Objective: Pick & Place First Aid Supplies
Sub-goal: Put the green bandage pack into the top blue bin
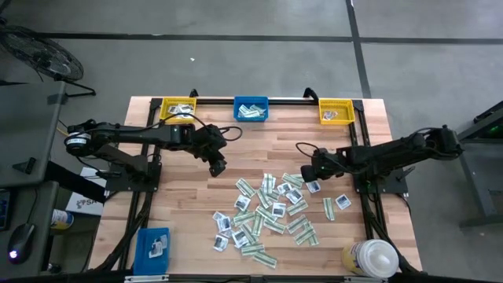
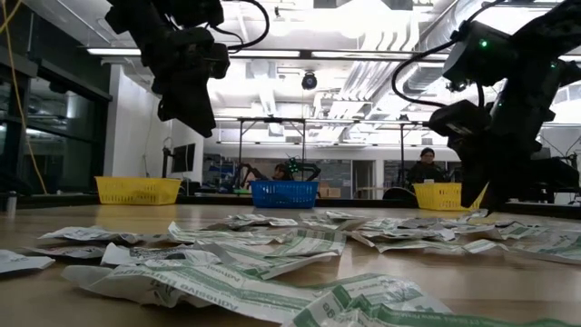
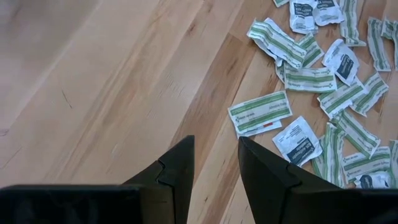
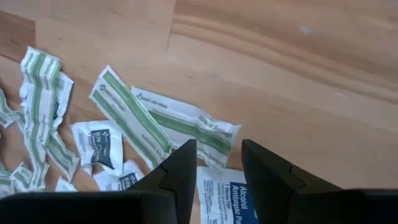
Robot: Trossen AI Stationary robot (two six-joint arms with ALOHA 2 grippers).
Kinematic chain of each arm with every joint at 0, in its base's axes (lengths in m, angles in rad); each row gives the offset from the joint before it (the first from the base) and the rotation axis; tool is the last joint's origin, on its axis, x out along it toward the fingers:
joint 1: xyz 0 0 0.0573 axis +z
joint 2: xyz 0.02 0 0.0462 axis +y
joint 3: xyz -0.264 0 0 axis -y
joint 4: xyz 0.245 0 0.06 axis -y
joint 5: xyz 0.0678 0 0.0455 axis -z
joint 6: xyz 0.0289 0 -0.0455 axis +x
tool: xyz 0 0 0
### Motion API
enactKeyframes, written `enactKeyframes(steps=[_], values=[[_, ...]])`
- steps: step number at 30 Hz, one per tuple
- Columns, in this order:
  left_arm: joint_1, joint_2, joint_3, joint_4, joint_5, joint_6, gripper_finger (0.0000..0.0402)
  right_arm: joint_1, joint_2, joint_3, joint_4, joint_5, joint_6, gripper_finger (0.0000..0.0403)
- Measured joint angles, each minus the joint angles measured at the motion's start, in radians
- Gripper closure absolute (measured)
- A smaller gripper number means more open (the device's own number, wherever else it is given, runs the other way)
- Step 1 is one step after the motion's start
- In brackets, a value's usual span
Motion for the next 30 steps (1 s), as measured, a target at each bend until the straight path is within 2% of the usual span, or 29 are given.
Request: enactKeyframes(steps=[3,18,30], values=[[0.0,0.0,0.0,0.0,0.0,0.0,0.0278,0.0,-0.001,0.0,0.001,0.002,0.004,0.0291],[0.0,0.0,0.0,0.0,0.0,0.0,0.0278,0.0,0.0,0.001,0.0,-0.006,0.006,0.0398],[0.0,0.0,0.0,0.0,0.004,0.0,0.0278,0.0,-0.047,0.001,0.007,0.066,-0.026,0.0402]])
